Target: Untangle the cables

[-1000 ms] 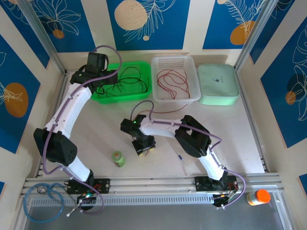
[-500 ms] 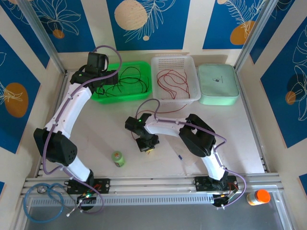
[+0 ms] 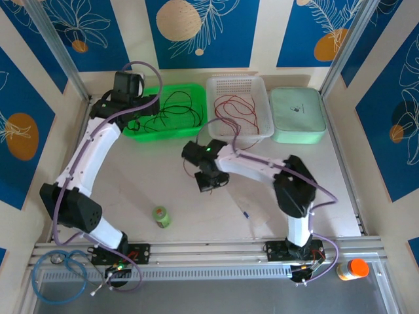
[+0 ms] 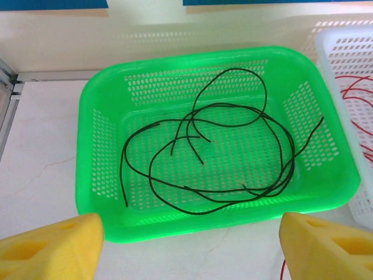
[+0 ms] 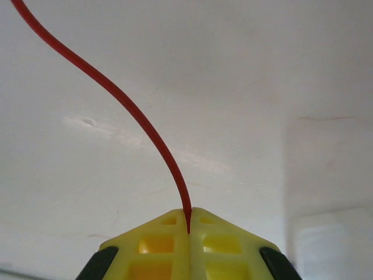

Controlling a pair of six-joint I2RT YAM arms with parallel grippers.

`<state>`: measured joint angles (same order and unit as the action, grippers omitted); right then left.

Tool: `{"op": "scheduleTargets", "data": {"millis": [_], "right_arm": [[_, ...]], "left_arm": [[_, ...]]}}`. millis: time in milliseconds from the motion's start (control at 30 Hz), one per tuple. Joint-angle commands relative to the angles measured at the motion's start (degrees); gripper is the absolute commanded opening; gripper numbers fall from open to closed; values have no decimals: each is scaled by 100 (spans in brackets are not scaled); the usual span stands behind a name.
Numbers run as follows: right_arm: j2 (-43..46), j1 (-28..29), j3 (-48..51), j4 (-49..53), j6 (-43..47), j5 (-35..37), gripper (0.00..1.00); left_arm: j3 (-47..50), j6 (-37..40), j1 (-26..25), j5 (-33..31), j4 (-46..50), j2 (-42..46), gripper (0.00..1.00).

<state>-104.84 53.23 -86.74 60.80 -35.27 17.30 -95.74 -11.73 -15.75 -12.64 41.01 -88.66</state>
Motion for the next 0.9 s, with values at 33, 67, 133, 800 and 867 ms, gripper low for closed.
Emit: {"op": "scheduleTargets", "data": {"millis": [33,67,133,800,867], "right_arm": [[811,-295,-525,297,491,213,0],[937,-359,-621,293,574,208,0],[1178,-543,-888,245,780,157,0],[812,-2168,-5367,227,2202,-1176,0],[663,-2371,-5730,181,2213,-1320,0]], "left_arm": [[140,-48,66,147,14,415,79],[156,-43,65,153,21,464,79],[179,-51,70,173,45,564,79],[1140,-382,58,604,-119,1671,79],[1219,-411,62,623,-138,1761,80]]}}
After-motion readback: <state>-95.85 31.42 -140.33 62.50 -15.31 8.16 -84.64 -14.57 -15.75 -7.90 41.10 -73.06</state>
